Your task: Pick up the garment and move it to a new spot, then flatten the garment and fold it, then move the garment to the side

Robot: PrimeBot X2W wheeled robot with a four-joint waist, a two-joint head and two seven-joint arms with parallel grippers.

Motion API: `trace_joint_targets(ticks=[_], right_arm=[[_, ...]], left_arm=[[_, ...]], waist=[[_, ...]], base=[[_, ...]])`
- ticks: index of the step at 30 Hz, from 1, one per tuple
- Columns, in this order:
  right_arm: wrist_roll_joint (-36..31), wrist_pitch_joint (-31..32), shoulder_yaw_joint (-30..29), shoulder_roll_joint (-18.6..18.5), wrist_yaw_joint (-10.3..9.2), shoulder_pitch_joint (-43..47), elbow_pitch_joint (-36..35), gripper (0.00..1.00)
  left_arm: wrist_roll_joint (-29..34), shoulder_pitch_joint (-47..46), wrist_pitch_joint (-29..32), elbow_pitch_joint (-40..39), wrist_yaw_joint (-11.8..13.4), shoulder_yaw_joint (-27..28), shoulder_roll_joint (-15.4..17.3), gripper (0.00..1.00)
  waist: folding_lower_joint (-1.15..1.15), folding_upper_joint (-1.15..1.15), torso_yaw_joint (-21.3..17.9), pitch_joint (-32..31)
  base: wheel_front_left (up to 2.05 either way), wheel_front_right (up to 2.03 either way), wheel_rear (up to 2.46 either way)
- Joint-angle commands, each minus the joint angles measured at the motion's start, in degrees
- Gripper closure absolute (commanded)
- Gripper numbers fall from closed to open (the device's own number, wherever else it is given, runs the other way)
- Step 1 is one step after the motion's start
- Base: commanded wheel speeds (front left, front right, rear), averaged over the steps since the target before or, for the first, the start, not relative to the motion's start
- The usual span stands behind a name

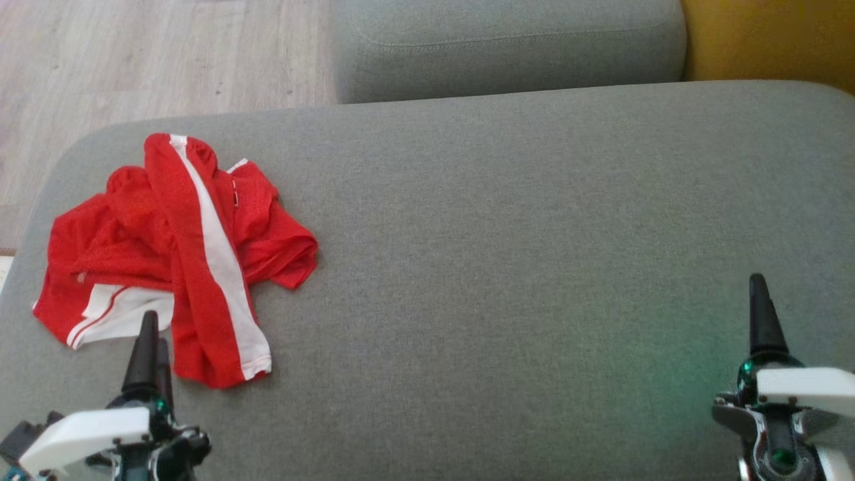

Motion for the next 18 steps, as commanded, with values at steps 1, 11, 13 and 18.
trace_joint_targets(ticks=[1,11,13,18], right_arm=[[-2.48,-0.73,0.49,-0.25,-0.01,-2.96,-2.92,0.00],[-17.38,-2.42,2.35,-0.29,-0.01,-3.61,-7.06,0.00],[-19.35,-2.76,2.57,-0.30,-0.02,-3.57,-7.70,0.00],[-24.47,-3.60,3.39,-0.31,-0.02,-3.35,-8.45,0.00]], left_arm=[[1.25,-3.55,-0.54,-2.73,-0.08,1.51,0.65,0.00],[9.85,-3.83,-2.24,-8.09,0.95,0.75,0.71,0.00],[12.12,-3.73,-2.58,-9.28,1.47,0.24,0.72,0.00],[19.27,-3.33,-3.43,-11.92,2.27,-1.96,0.74,0.00]], waist=[[0.00,0.00,0.03,0.02],[0.00,0.00,0.10,0.14],[0.00,0.00,0.08,0.19],[0.00,0.00,-0.09,0.26]], base=[[0.00,0.00,0.00],[0.00,0.00,0.00],[0.00,0.00,0.00],[0.00,0.00,0.00]])
